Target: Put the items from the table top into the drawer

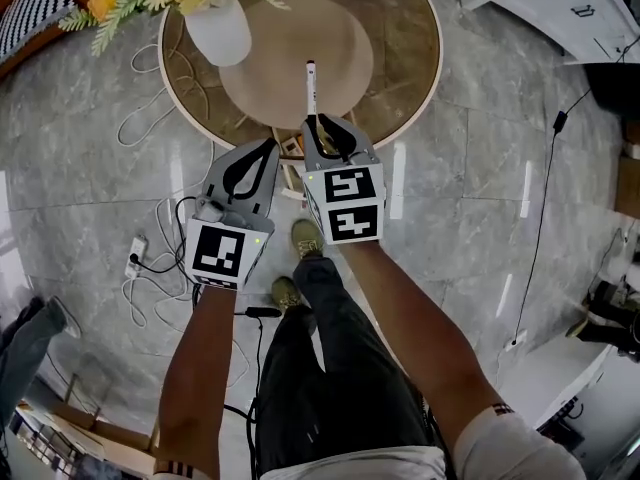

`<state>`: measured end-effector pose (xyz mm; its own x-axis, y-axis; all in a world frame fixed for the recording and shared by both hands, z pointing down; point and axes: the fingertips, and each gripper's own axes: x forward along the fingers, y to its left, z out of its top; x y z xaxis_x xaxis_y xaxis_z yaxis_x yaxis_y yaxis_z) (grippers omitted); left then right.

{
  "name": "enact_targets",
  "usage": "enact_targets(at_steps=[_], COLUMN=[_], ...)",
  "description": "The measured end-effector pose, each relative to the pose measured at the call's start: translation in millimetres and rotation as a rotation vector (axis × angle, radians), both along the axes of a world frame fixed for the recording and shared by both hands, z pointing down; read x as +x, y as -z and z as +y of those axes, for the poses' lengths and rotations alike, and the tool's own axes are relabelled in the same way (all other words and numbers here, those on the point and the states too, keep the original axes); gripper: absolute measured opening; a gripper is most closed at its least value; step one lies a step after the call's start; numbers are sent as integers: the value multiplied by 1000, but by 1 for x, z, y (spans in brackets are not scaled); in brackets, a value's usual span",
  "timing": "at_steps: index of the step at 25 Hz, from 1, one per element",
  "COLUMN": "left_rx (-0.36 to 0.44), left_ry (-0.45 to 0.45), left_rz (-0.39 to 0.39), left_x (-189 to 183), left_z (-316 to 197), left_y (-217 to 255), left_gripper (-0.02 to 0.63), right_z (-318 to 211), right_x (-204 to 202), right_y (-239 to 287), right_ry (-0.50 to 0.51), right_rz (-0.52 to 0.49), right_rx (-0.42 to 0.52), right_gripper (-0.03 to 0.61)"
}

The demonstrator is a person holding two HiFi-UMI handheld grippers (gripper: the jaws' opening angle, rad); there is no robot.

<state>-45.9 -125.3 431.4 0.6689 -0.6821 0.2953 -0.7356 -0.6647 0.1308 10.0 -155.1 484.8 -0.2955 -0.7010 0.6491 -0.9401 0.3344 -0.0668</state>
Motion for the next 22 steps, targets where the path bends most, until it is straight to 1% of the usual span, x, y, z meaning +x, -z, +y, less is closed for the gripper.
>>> enact_targets(at_steps=[7, 14, 18, 22], left_rx=[-34, -56, -61, -60], left_ry=[22, 32, 30, 28], left_rz=[-4, 0, 0, 0], left_x=[-1, -7, -6, -7], left_z=[-13, -18, -18, -16], left_y=[-17, -25, -28, -27], left_gripper=[0, 0, 0, 0], right_z=[-29, -39, -42, -43], right_x=[9, 9, 8, 6], right_y=[-45, -77, -88, -84], right_ry=[-17, -16, -8, 0], right_rz=[23, 56, 72, 82], right_rx=[-112, -193, -218, -213], right_gripper=[118, 124, 124, 109])
